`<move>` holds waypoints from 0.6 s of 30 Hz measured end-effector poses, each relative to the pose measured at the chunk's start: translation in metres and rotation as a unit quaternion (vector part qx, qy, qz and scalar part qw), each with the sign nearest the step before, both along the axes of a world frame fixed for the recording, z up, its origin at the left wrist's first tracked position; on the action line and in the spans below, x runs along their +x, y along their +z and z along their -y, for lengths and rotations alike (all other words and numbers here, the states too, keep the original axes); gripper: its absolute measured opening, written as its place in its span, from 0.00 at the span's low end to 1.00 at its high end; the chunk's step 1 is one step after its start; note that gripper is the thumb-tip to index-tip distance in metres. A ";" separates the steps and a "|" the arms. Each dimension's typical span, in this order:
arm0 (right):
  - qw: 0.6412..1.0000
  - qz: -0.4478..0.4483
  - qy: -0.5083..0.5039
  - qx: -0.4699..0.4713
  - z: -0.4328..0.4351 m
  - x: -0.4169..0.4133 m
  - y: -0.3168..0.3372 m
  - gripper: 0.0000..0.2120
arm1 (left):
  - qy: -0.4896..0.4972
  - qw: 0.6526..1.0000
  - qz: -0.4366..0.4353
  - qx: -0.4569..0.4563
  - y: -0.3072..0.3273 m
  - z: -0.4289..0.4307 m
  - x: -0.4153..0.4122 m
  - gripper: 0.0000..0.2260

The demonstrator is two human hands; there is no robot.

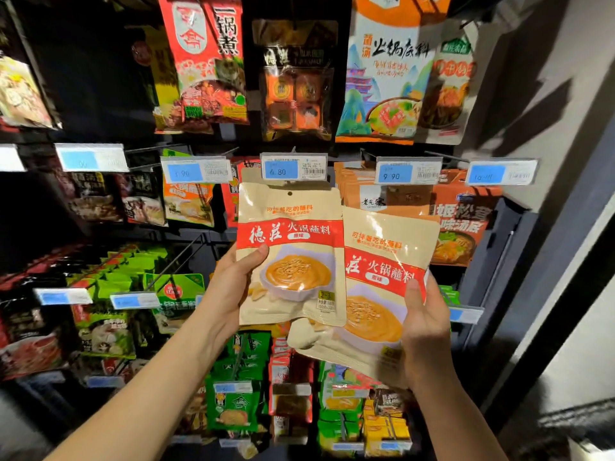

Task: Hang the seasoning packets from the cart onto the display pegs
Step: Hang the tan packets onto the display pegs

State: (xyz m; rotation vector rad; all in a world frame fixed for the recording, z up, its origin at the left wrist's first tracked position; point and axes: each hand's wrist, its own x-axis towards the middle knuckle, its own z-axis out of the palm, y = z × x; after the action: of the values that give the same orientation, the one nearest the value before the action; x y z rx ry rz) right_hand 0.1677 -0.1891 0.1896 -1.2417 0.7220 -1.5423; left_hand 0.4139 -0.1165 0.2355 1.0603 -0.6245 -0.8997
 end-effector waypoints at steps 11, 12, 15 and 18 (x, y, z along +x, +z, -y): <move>1.000 0.007 0.002 -0.015 0.006 0.001 0.006 0.14 | -0.016 0.999 -0.021 -0.027 0.004 0.017 0.013 0.19; 1.000 0.010 0.004 -0.011 0.008 0.000 0.005 0.14 | -0.017 0.999 -0.023 -0.028 0.004 0.020 0.014 0.19; 1.000 0.008 -0.001 0.003 0.011 -0.001 0.004 0.14 | -0.017 0.997 -0.067 -0.023 0.003 0.023 0.016 0.21; 1.000 0.002 -0.013 -0.002 0.013 -0.005 0.005 0.14 | -0.037 0.996 -0.084 -0.023 0.003 0.023 0.023 0.23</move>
State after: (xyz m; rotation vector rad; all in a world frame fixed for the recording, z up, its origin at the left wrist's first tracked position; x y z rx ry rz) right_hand 0.1632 -0.2021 0.1942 -1.2367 0.7353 -1.5676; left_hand 0.4370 -0.1391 0.2380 0.9145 -0.5446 -1.0223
